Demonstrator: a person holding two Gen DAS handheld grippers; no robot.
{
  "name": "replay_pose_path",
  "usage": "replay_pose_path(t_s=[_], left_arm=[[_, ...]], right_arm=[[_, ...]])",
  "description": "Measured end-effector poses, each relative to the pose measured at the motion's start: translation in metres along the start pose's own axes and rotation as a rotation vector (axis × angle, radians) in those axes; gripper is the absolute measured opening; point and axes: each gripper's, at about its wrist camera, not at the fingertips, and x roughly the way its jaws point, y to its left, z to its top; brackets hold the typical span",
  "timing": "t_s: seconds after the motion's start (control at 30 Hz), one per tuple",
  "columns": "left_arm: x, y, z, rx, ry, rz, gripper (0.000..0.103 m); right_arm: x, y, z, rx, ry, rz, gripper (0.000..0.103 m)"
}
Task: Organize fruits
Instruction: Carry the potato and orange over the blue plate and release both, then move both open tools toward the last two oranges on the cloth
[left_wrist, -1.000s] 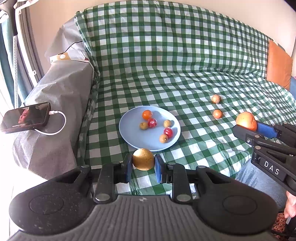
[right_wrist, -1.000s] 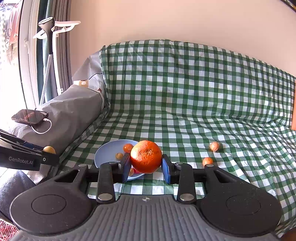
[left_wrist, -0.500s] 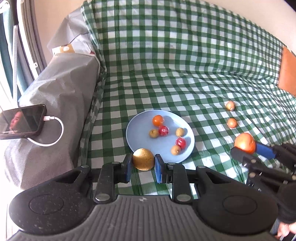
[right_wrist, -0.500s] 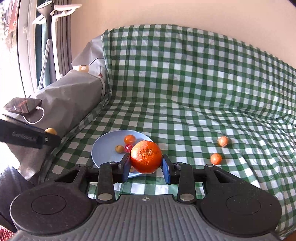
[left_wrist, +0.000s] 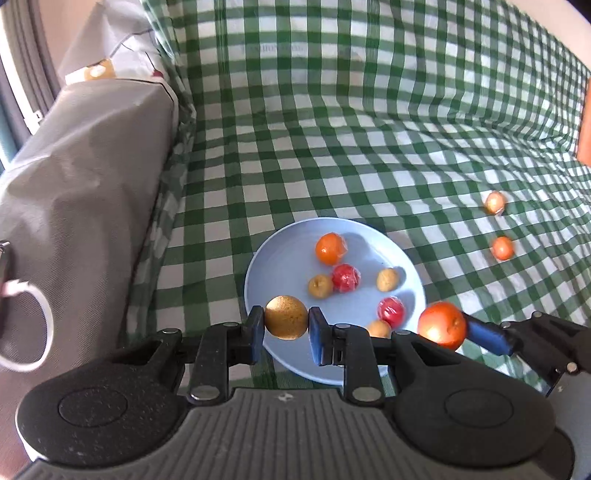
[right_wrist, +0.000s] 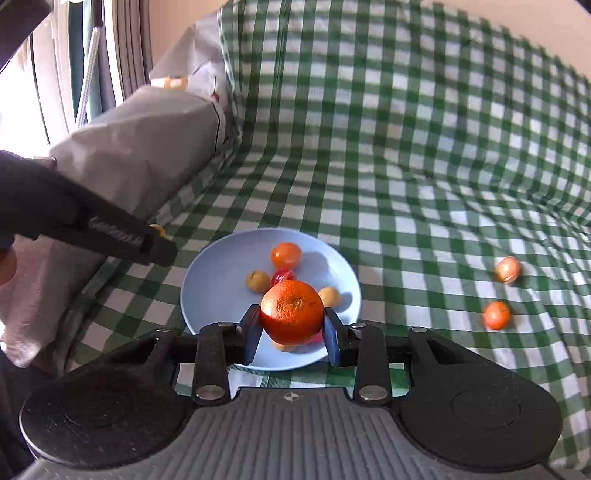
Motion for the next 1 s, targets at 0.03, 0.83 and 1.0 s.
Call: replay_pose_path(t_s=[0.03, 0.83, 1.0], left_arm=[[0.008, 0.0, 0.002, 0.003, 0.01, 0.001, 0.028], [0.01, 0.014, 0.014, -0.023, 0.02, 0.138, 0.103], [-0.025, 0.017, -0.028, -0.054, 0.092, 0.13, 0.103]], right_arm=[[0.008, 0.0, 0.0, -0.003, 0.008, 0.004, 0.037], [0.046, -0.002, 0.022, 0.011, 0.059, 0.015, 0.09], [0.004, 0.003, 0.0, 0.027, 0.101, 0.027, 0.097]])
